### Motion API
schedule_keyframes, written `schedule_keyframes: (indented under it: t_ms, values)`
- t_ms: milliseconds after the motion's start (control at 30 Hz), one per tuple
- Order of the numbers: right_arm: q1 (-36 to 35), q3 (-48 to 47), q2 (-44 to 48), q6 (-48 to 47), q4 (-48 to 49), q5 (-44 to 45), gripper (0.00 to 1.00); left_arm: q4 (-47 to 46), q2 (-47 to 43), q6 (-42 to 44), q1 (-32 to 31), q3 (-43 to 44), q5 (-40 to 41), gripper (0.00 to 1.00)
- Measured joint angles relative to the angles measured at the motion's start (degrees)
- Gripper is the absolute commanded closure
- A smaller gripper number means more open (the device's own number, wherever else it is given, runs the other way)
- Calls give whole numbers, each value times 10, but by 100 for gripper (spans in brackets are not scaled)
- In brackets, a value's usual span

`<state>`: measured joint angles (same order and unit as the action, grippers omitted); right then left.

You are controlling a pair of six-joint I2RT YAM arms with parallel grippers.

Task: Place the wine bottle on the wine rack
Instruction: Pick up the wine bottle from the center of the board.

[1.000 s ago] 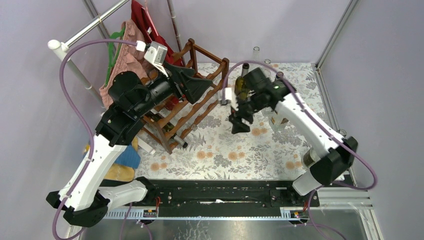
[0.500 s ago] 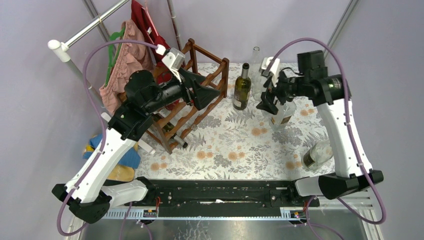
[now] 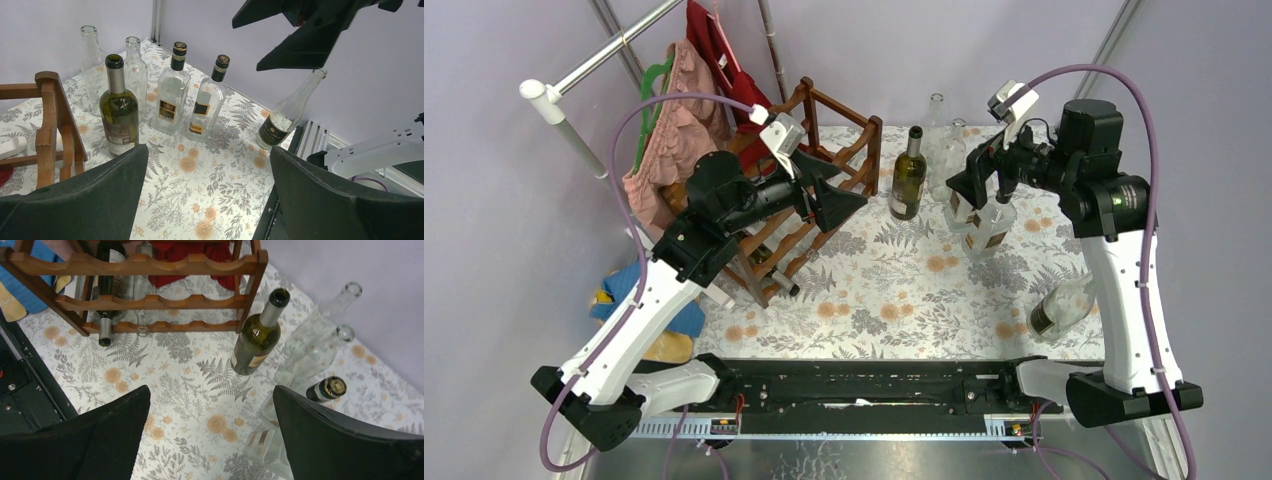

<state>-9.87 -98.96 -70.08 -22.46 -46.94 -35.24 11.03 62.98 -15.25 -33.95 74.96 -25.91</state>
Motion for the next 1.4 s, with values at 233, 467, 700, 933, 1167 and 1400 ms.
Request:
schedule_keyframes:
  t_ms: [233,467,700,933,1167,1400]
  values:
    - [36,5,-32,27,4,46,0,-10,-2,17,0,-12,1,1]
    - [44,4,-75,28,11,88,0,-31,-20,23,3,-71,-5,1]
    - [44,5,-78,17,14,139,0,-49,-37,21,18,-113,-22,1]
    - [46,58,-55,-5,18,181,0,-73,-68,19,40,-123,-22,1]
    - [46,89,-40,-16,24,170,0,-89,-58,18,44,-132,-24,1]
    - [46,31,-86,-18,22,114,0,-86,-46,25,44,-133,-14,1]
